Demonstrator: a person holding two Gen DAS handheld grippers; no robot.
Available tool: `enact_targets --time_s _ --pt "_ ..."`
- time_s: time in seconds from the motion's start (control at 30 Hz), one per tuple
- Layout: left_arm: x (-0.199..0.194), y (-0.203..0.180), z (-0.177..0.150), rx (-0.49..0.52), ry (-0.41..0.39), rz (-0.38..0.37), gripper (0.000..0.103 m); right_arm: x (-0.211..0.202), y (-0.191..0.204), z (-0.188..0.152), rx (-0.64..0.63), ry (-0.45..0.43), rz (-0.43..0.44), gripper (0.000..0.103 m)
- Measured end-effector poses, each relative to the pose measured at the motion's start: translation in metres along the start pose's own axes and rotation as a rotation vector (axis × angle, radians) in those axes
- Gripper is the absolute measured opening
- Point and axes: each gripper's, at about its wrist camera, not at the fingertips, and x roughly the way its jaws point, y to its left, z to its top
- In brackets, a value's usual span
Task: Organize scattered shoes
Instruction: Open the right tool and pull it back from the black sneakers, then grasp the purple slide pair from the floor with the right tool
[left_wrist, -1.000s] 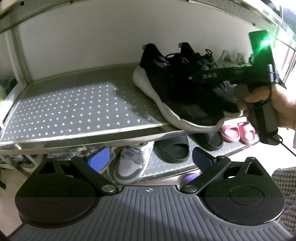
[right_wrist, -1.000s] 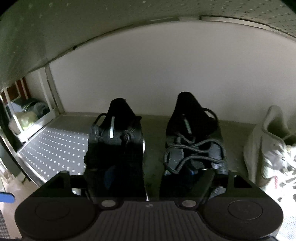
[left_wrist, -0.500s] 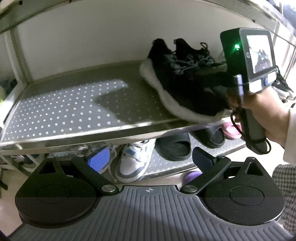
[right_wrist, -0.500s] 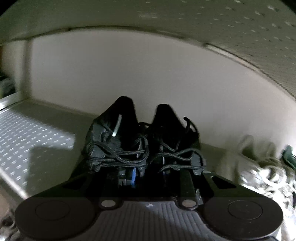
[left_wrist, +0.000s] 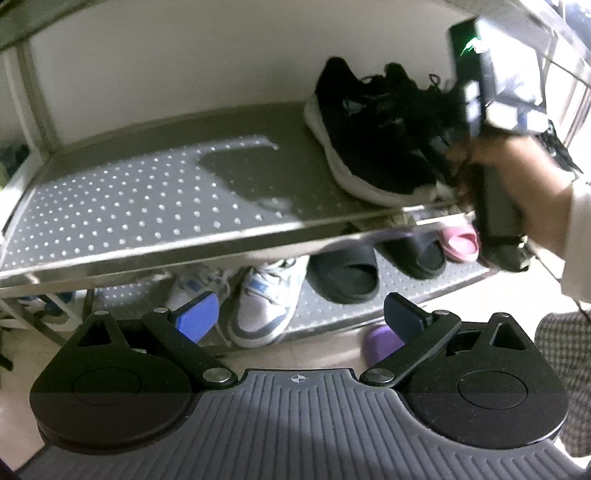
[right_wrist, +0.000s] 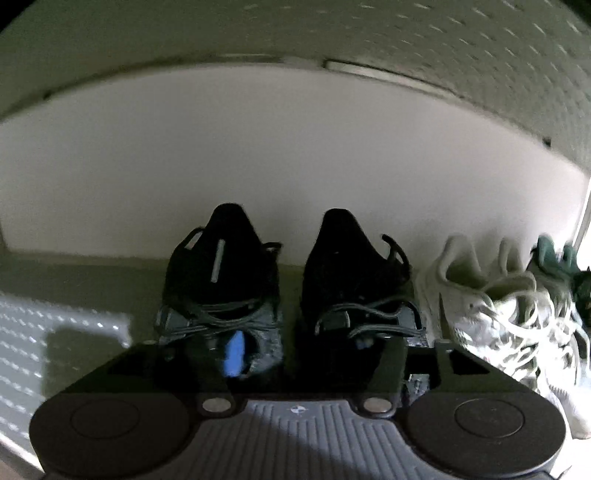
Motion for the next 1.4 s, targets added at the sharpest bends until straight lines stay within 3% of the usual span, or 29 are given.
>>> enact_targets --time_s 0.03,0.07,0.1,0.3,0.37,0.47,0.5,0.57,0.63,0.7,0.73,0.9,1.07,1.33,1.4 --pt "0.0 -0.002 -0.001 0.009 0.003 -0.002 0.099 -0.008 -0.006 -0.001 -0.011 0.003 0.01 0.07" --pt "0.0 -0.004 -0.002 0.017 0.006 -0.004 0.099 -0.016 -0.012 -0.001 -0.022 0.006 0.021 0.083" --pt "0.0 -0.006 -0.002 0.025 0.009 -0.006 0.099 -0.028 -0.019 -0.004 -0.037 0.015 0.041 0.086" --pt "0.001 -0.019 -0.011 0.054 0.042 -0.012 0.099 -0.096 -0.072 -0.026 -0.089 0.047 0.177 0.086" --pt "0.005 -0.021 -0.014 0.067 0.058 -0.009 0.099 -0.115 -0.092 -0.049 -0.09 0.052 0.263 0.085" --pt "0.011 -0.026 -0.019 0.084 0.086 -0.003 0.099 -0.104 -0.084 -0.079 -0.151 0.204 0.34 0.08" --pt "0.013 -0.027 -0.02 0.086 0.093 -0.004 0.099 -0.083 -0.079 -0.098 -0.187 0.365 0.365 0.071" --pt "0.015 -0.029 -0.02 0.087 0.105 -0.012 0.099 -0.038 -0.077 -0.131 -0.213 0.618 0.319 0.061" --pt "0.017 -0.03 -0.02 0.091 0.112 -0.017 0.099 0.01 -0.087 -0.16 -0.166 0.817 0.241 0.058" --pt "0.019 -0.031 -0.02 0.103 0.111 -0.015 0.099 0.038 -0.096 -0.175 -0.13 0.915 0.214 0.055" --pt "0.02 -0.031 -0.021 0.11 0.113 -0.009 0.099 0.067 -0.1 -0.194 -0.112 1.006 0.178 0.054" --pt "0.029 -0.026 -0.021 0.105 0.147 0.001 0.099 0.11 -0.101 -0.238 -0.147 1.144 0.083 0.047" --pt "0.031 -0.027 -0.017 0.088 0.145 -0.034 0.099 0.134 -0.102 -0.265 -0.124 1.219 0.048 0.044" --pt "0.009 -0.03 -0.006 0.131 -0.034 -0.024 0.099 0.157 -0.102 -0.306 -0.108 1.395 0.007 0.044" --pt "0.006 -0.028 -0.003 0.125 -0.05 -0.025 0.099 0.153 -0.104 -0.306 -0.098 1.383 0.009 0.041"
